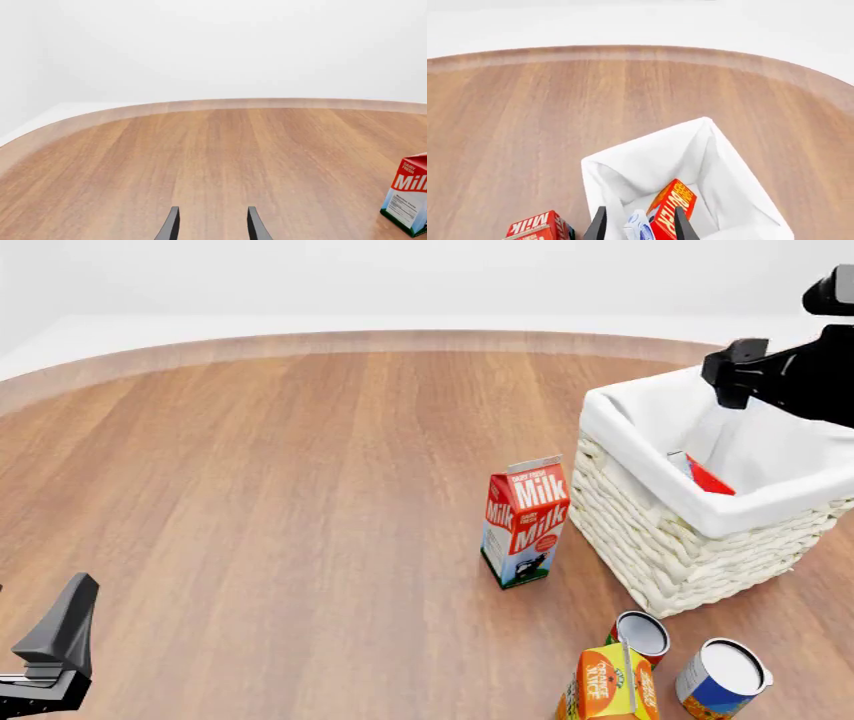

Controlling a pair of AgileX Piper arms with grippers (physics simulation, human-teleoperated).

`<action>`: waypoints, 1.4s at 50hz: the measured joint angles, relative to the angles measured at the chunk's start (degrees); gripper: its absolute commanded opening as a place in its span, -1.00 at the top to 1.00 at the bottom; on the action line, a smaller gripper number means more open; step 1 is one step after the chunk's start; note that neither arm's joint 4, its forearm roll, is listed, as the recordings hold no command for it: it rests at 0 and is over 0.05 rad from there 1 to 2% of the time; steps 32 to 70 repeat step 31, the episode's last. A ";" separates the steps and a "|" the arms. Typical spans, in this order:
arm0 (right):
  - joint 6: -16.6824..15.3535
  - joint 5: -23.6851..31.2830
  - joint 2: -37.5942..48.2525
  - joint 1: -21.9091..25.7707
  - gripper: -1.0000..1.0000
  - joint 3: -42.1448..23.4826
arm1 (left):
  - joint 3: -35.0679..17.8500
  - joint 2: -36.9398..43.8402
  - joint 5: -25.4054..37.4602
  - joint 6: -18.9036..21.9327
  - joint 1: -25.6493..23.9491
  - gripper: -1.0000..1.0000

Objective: Pick up the cream cheese box and the butter, and put them in the basket.

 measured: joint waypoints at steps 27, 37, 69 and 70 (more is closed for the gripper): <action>-8.28 15.91 -10.56 10.02 -1.00 -13.95 | 0.00 0.00 0.00 0.00 0.00 -1.00; -9.33 16.46 -10.51 11.71 -1.00 -15.68 | 0.00 0.00 0.00 0.00 0.00 -1.00; -9.33 16.46 -10.51 11.71 -1.00 -15.68 | 0.00 0.00 0.00 0.00 0.00 -1.00; -9.33 16.46 -10.51 11.71 -1.00 -15.68 | 0.00 0.00 0.00 0.00 0.00 -1.00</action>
